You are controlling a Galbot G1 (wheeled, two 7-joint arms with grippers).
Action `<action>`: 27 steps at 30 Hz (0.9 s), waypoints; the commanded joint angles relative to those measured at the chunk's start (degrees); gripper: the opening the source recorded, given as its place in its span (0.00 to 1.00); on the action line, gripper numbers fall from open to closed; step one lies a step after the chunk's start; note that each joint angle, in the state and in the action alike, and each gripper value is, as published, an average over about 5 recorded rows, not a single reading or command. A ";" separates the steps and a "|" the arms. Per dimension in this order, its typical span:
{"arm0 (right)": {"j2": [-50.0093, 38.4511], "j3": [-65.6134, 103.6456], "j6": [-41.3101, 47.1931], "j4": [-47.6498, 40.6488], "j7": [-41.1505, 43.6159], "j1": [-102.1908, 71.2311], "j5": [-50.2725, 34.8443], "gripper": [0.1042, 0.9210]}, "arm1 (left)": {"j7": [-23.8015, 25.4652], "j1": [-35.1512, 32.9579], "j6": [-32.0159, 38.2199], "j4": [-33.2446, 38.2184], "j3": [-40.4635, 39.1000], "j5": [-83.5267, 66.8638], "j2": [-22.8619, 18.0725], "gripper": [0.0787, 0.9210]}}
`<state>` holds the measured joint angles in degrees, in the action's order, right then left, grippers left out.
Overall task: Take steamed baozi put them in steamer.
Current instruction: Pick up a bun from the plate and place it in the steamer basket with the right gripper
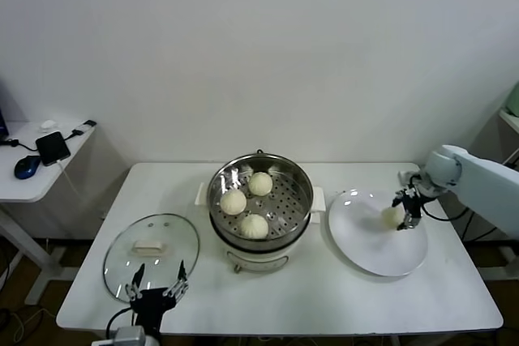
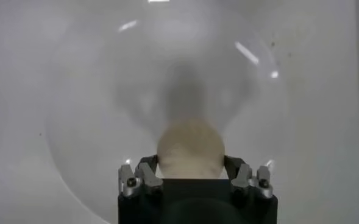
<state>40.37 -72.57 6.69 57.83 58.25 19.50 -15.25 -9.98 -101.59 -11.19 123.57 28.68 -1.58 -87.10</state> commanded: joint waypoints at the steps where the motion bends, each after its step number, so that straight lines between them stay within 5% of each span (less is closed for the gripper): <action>1: 5.76 -19.22 1.54 11.88 0.36 33.02 -24.10 0.74 | 0.06 -0.17 -0.08 0.58 -0.20 0.23 -0.01 0.88; 10: 18.03 -20.83 10.75 26.89 -8.50 39.98 -41.32 0.74 | 0.18 0.20 -0.41 1.64 -0.16 0.00 0.28 0.88; 27: 20.88 -19.49 18.32 22.52 -15.96 19.08 -31.09 0.74 | 0.19 -0.16 -0.55 1.87 0.51 -0.68 0.59 0.88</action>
<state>58.29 -90.48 20.94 79.77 46.08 44.15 -46.65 -9.81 -101.67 -11.70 125.47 29.20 -2.28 -86.55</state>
